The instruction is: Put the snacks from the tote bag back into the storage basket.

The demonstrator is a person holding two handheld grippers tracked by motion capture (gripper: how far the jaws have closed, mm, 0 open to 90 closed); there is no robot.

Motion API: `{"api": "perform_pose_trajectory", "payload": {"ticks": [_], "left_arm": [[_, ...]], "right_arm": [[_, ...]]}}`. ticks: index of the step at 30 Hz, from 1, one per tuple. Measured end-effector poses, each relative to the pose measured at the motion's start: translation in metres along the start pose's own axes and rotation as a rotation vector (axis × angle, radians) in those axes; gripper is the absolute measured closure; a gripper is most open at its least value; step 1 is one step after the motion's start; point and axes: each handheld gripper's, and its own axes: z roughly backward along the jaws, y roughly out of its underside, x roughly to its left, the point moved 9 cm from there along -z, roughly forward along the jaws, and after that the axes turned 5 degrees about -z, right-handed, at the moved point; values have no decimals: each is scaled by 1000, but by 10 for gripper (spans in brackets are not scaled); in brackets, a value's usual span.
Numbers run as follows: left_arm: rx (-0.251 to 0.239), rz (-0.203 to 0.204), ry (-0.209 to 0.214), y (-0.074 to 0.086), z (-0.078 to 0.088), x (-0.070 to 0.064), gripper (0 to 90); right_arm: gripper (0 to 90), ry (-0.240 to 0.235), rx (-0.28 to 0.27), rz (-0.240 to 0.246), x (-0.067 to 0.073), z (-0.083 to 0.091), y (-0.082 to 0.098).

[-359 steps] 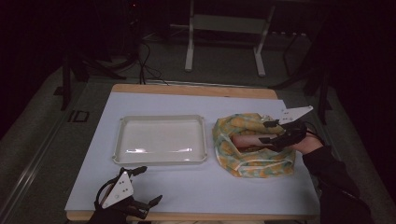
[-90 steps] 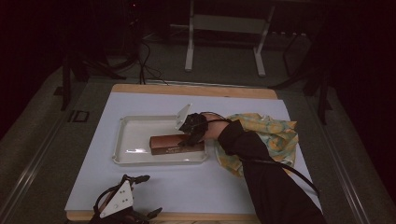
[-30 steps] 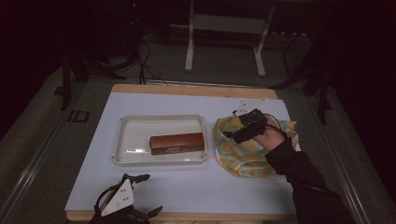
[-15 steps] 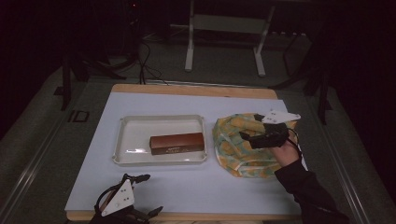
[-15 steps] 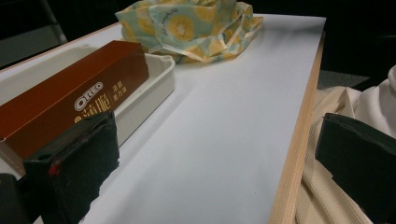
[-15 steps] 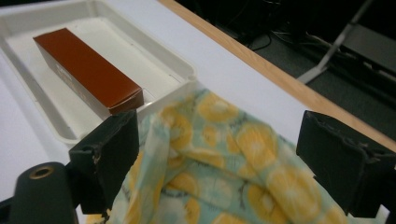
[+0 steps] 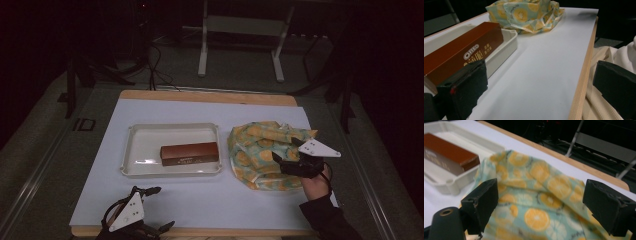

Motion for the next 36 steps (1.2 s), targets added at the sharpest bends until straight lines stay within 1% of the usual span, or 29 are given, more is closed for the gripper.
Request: {"api": "perform_pose_trajectory", "payload": {"ticks": [1,3,6,10,16,21,22,23,25,28,30,32,36], "left_arm": [[0,0,0,0,0,0,0],[0,0,1,0,0,0,0],[0,-4,1,-1,0,-1,0],[0,-4,-1,-1,0,-1,0],[3,-7,1,0,0,-1,0],[0,-7,2,0,1,-2,0],[0,-7,2,0,2,-2,0],[0,-7,2,0,2,-2,0],[1,-5,3,0,1,-1,0],[5,-6,7,0,1,-2,0],[4,-7,6,0,1,-2,0],[2,-4,6,0,1,-2,0],[3,-4,8,1,1,-2,0]], "right_arm": [[131,20,-15,2,0,4,3],[131,37,-31,-4,-1,9,8],[132,43,-52,-26,0,15,15],[132,47,-49,-39,1,21,27],[132,85,-22,-31,0,28,45],[133,102,-27,-43,-3,36,51],[134,116,-28,-41,-6,38,52],[135,122,-28,-47,-7,39,53],[135,113,-27,-76,-11,41,57],[135,120,-35,-95,-16,42,57],[135,128,-40,-93,-17,43,57],[135,146,-47,-89,-20,44,57],[136,150,-49,-104,-23,43,58]]}}
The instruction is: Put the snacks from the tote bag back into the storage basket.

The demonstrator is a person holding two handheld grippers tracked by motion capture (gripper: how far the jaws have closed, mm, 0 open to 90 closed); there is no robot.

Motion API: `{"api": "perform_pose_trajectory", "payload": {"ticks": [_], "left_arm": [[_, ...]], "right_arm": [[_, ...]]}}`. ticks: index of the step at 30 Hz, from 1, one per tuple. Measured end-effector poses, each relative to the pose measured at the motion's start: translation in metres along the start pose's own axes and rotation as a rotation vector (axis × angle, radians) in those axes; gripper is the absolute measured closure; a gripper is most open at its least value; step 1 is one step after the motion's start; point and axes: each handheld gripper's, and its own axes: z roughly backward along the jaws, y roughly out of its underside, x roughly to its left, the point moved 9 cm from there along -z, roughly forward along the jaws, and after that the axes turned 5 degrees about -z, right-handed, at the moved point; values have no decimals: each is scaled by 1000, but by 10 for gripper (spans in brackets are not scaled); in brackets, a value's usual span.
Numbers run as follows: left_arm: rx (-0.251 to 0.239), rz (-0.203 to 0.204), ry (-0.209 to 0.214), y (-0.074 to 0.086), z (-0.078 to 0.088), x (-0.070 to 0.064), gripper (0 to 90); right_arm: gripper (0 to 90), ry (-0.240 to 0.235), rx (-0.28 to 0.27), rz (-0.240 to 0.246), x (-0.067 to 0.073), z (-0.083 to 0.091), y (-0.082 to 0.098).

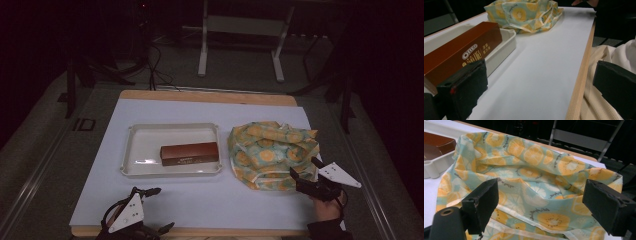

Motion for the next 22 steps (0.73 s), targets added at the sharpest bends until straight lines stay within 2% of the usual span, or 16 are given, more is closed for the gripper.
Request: {"api": "perform_pose_trajectory", "payload": {"ticks": [8,16,22], "left_arm": [[-1,8,1,0,0,0,0],[-4,14,1,1,0,1,0],[1,21,2,2,-1,2,0]], "right_arm": [[138,-19,11,5,2,-4,2],[138,-22,11,-1,2,-5,2],[138,-18,4,14,3,-6,1]]}}
